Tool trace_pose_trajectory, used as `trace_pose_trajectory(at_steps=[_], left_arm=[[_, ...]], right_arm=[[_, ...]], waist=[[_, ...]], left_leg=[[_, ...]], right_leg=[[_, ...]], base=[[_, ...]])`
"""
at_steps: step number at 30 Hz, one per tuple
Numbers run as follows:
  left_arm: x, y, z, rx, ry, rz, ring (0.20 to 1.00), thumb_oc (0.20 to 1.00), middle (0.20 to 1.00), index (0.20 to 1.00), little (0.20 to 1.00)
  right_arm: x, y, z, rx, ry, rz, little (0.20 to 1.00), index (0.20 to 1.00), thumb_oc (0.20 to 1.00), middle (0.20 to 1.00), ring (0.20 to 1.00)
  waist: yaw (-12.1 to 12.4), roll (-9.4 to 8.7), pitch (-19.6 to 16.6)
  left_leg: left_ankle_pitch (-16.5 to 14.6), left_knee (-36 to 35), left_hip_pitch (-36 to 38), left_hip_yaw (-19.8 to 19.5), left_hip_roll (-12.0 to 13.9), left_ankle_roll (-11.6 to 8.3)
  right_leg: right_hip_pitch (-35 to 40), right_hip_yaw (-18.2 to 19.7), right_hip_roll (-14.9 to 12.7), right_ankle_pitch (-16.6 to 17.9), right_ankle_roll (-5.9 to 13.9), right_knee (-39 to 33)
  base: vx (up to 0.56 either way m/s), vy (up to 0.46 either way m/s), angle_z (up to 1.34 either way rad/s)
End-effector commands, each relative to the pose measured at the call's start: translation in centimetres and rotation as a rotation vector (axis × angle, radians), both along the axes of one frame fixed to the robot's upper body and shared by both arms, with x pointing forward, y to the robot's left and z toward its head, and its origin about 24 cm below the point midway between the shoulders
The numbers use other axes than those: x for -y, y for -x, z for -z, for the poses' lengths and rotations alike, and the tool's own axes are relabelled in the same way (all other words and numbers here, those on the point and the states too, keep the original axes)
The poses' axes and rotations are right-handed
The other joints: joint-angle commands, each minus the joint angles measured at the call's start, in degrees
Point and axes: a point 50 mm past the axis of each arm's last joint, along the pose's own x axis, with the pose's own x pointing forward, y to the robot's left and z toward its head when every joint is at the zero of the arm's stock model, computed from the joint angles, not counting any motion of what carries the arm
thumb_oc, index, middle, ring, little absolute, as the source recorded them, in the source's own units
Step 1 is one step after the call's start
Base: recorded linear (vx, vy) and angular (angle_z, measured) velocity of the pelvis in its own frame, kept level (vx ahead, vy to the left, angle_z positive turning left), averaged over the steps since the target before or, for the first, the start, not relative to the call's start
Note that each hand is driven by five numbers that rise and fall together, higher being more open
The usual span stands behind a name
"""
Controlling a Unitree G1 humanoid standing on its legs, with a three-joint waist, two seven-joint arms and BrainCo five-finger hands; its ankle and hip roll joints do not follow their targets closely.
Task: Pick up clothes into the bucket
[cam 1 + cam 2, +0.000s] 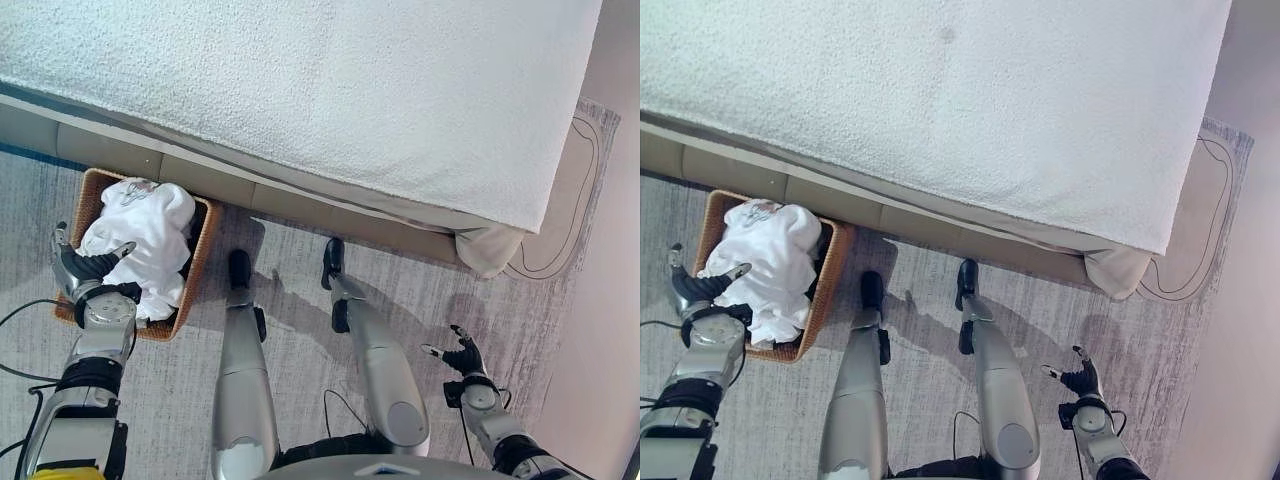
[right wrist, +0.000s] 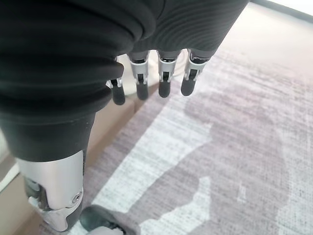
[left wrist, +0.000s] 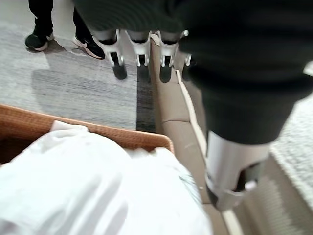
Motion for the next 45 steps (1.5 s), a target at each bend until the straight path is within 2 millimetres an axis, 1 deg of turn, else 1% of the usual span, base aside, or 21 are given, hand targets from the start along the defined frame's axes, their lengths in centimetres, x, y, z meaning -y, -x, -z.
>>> trace_pose_trajectory(at_steps=[1, 3, 4, 8, 10, 13, 14, 15, 17, 20, 21, 23, 25, 26, 27, 31, 37, 40, 41, 42, 45], left_arm=[[-1.2, 2.5, 1.3, -0.062, -0.027, -0.060, 1.000, 1.000, 1.000, 1.000, 1.000], [-0.1, 3.4, 3.4, -0.100, 0.030, -0.052, 1.000, 1.000, 1.000, 1.000, 1.000], [0.8, 3.9, 4.7, -0.133, 0.064, -0.035, 1.000, 1.000, 1.000, 1.000, 1.000], [4.1, 4.1, 7.2, -0.109, 0.235, 0.050, 1.000, 1.000, 1.000, 1.000, 1.000], [5.0, 4.2, 7.8, -0.089, 0.306, 0.098, 1.000, 1.000, 1.000, 1.000, 1.000], [6.7, 4.8, 9.0, -0.106, 0.386, 0.178, 1.000, 1.000, 1.000, 1.000, 1.000], [6.7, 4.7, 9.0, -0.106, 0.386, 0.178, 1.000, 1.000, 1.000, 1.000, 1.000], [7.6, 5.3, 9.9, -0.107, 0.447, 0.204, 1.000, 1.000, 1.000, 1.000, 1.000], [8.0, 6.5, 10.9, -0.122, 0.505, 0.193, 1.000, 1.000, 1.000, 1.000, 1.000], [9.0, 7.5, 12.3, -0.174, 0.576, 0.207, 1.000, 1.000, 1.000, 1.000, 1.000], [9.0, 7.5, 12.3, -0.175, 0.576, 0.207, 1.000, 1.000, 1.000, 1.000, 1.000], [9.9, 8.5, 13.6, -0.253, 0.603, 0.237, 1.000, 1.000, 1.000, 1.000, 1.000], [10.4, 9.2, 14.4, -0.317, 0.608, 0.256, 1.000, 1.000, 1.000, 1.000, 1.000], [10.4, 9.2, 14.4, -0.318, 0.608, 0.256, 1.000, 1.000, 1.000, 1.000, 1.000], [10.7, 10.2, 15.4, -0.390, 0.628, 0.257, 1.000, 1.000, 1.000, 1.000, 1.000], [11.8, 12.0, 17.0, -0.533, 0.646, 0.291, 1.000, 1.000, 1.000, 1.000, 1.000], [13.3, 13.8, 18.5, -0.716, 0.634, 0.379, 1.000, 1.000, 1.000, 1.000, 1.000], [14.4, 14.1, 18.8, -0.773, 0.616, 0.446, 1.000, 1.000, 1.000, 1.000, 1.000], [14.4, 14.1, 18.8, -0.773, 0.616, 0.446, 1.000, 1.000, 1.000, 1.000, 1.000], [14.7, 14.6, 19.2, -0.793, 0.638, 0.430, 1.000, 1.000, 1.000, 1.000, 1.000], [15.2, 15.3, 19.6, -0.821, 0.669, 0.426, 1.000, 1.000, 1.000, 1.000, 1.000]], right_arm=[[1.2, -0.2, -0.6, -0.001, 0.057, -0.007, 1.000, 1.000, 1.000, 1.000, 1.000], [1.6, -0.1, -0.7, -0.008, 0.069, 0.001, 1.000, 1.000, 1.000, 1.000, 1.000], [1.9, -0.2, -0.8, -0.011, 0.075, 0.005, 1.000, 1.000, 1.000, 1.000, 1.000], [2.9, -0.3, -1.1, -0.025, 0.099, 0.018, 1.000, 1.000, 1.000, 1.000, 1.000], [3.3, -0.6, -1.4, -0.017, 0.098, 0.022, 1.000, 1.000, 1.000, 1.000, 1.000], [3.7, -0.3, -1.2, -0.026, 0.076, 0.035, 1.000, 1.000, 1.000, 1.000, 1.000], [3.7, -0.3, -1.2, -0.026, 0.076, 0.035, 1.000, 1.000, 1.000, 1.000, 1.000], [3.7, 0.2, -0.9, -0.052, 0.071, 0.026, 1.000, 1.000, 1.000, 1.000, 1.000], [3.7, 0.9, -0.5, -0.078, 0.077, 0.002, 1.000, 1.000, 1.000, 1.000, 1.000], [3.6, 2.1, 0.3, -0.137, 0.079, -0.014, 1.000, 1.000, 1.000, 1.000, 1.000], [3.6, 2.1, 0.3, -0.138, 0.079, -0.014, 1.000, 1.000, 1.000, 1.000, 1.000], [3.5, 3.0, 0.9, -0.181, 0.084, -0.041, 1.000, 1.000, 1.000, 1.000, 1.000], [3.4, 3.6, 1.4, -0.223, 0.091, -0.067, 1.000, 1.000, 1.000, 1.000, 1.000], [3.4, 3.6, 1.4, -0.223, 0.091, -0.067, 1.000, 1.000, 1.000, 1.000, 1.000], [3.3, 4.0, 1.8, -0.260, 0.097, -0.092, 1.000, 1.000, 1.000, 1.000, 1.000], [3.3, 4.8, 2.3, -0.313, 0.091, -0.100, 1.000, 1.000, 1.000, 1.000, 1.000], [3.0, 5.5, 3.0, -0.356, 0.047, -0.083, 1.000, 1.000, 1.000, 1.000, 1.000], [2.6, 5.8, 3.3, -0.374, 0.021, -0.080, 1.000, 1.000, 1.000, 1.000, 1.000], [2.6, 5.8, 3.3, -0.374, 0.021, -0.080, 1.000, 1.000, 1.000, 1.000, 1.000], [2.3, 6.1, 3.6, -0.383, -0.001, -0.072, 1.000, 1.000, 1.000, 1.000, 1.000], [1.9, 6.6, 4.0, -0.405, -0.030, -0.047, 1.000, 1.000, 1.000, 1.000, 1.000]], waist=[[1.71, -1.85, -0.33], [2.20, -0.74, -0.33], [2.55, 0.18, -0.33], [3.07, 2.96, -0.33], [2.95, 4.20, -0.63], [2.89, 5.91, -3.42], [2.84, 5.89, -3.55], [2.96, 6.97, -6.04], [3.01, 7.63, -8.07], [3.13, 8.60, -11.22], [3.13, 8.61, -11.16], [3.10, 9.09, -14.03], [3.06, 9.20, -15.66], [3.05, 9.20, -15.62], [3.02, 9.10, -17.03], [3.00, 8.60, -19.39], [2.88, 8.47, -21.61], [2.83, 8.49, -22.34], [2.82, 8.50, -22.34], [2.97, 8.43, -22.76], [3.22, 8.31, -23.17]], left_leg=[[-2.28, 2.37, 1.71, 1.51, -2.23, 2.55], [-2.53, 2.04, 3.86, 1.89, -2.56, 2.77], [-2.61, 1.49, 5.59, 2.08, -2.78, 2.82], [-2.40, -1.47, 12.29, 2.26, -3.68, 2.77], [-2.16, -3.07, 15.76, 2.26, -3.94, 2.62], [-1.55, -6.43, 19.89, 2.44, -4.00, 2.38], [-1.30, -6.65, 19.80, 2.41, -4.06, 2.39], [-0.83, -8.59, 22.22, 2.10, -4.00, 2.16], [-0.38, -10.76, 24.77, 2.35, -3.93, 2.01], [0.37, -13.19, 27.82, 2.27, -3.73, 1.61], [0.41, -13.31, 27.97, 2.25, -3.72, 1.61], [0.87, -15.27, 30.82, 2.23, -3.36, 1.30], [1.04, -16.00, 32.28, 2.18, -2.97, 1.14], [1.06, -16.05, 32.37, 2.17, -2.97, 1.14], [1.02, -16.45, 33.65, 2.20, -2.69, 1.05], [0.40, -16.00, 35.66, 2.11, -2.48, 0.92], [-0.01, -16.73, 37.98, 2.19, -2.15, 1.06], [0.41, -18.09, 38.80, 2.10, -1.89, 1.01], [0.44, -18.13, 38.82, 2.08, -1.89, 1.01], [0.70, -18.71, 38.95, 1.93, -1.86, 0.93], [0.58, -18.67, 39.03, 1.84, -2.12, 1.09]], right_leg=[[3.70, 3.25, -1.79, -3.05, 3.12, 0.70], [5.23, 3.55, -2.02, -3.75, 3.03, 1.43], [6.55, 3.71, -2.24, -4.29, 2.99, 1.81], [11.78, 3.68, -3.26, -5.79, 2.80, 2.89], [14.66, 3.61, -3.52, -6.12, 2.76, 2.72], [18.21, 3.07, -3.59, -6.34, 2.75, 1.45], [18.12, 3.04, -3.63, -6.16, 2.76, 1.29], [20.37, 2.73, -3.52, -6.34, 2.72, -0.09], [22.46, 2.36, -3.06, -6.51, 2.69, -1.54], [25.50, 1.98, -2.20, -6.70, 2.55, -3.78], [25.65, 1.96, -2.18, -6.67, 2.54, -3.88], [28.65, 1.75, -1.35, -6.95, 2.31, -5.98], [30.33, 1.48, -1.02, -7.14, 2.16, -6.84], [30.42, 1.46, -1.01, -7.13, 2.16, -6.89], [32.06, 1.48, -0.73, -7.30, 1.95, -7.66], [35.04, 1.43, -0.30, -7.61, 1.52, -9.04], [37.70, 1.39, 0.08, -8.20, 1.21, -9.54], [38.32, 0.89, 0.23, -8.18, 1.12, -9.88], [38.34, 0.87, 0.23, -8.18, 1.11, -9.89], [38.56, 0.49, 0.24, -8.02, 1.14, -10.45], [39.00, 0.34, 0.16, -7.51, 1.22, -11.44]], base=[[0.02, 0.016, -0.12], [0.03, 0.031, -0.14], [0.04, 0.038, -0.14], [0.04, 0.012, -0.06], [0.05, -0.010, 0.08], [0.08, -0.026, 0.08], [0.11, -0.066, 0.07], [0.11, -0.055, 0.05], [0.13, -0.066, 0.01], [0.07, -0.061, -0.04], [0.09, -0.068, 0.03], [0.09, -0.085, 0.00], [0.06, -0.057, -0.03], [0.07, -0.060, 0.01], [0.07, -0.068, 0.00], [0.07, -0.062, 0.04], [0.04, -0.030, 0.03], [0.01, -0.006, 0.01], [-0.01, -0.014, 0.06], [-0.01, -0.012, 0.07], [0.00, -0.005, 0.03]])
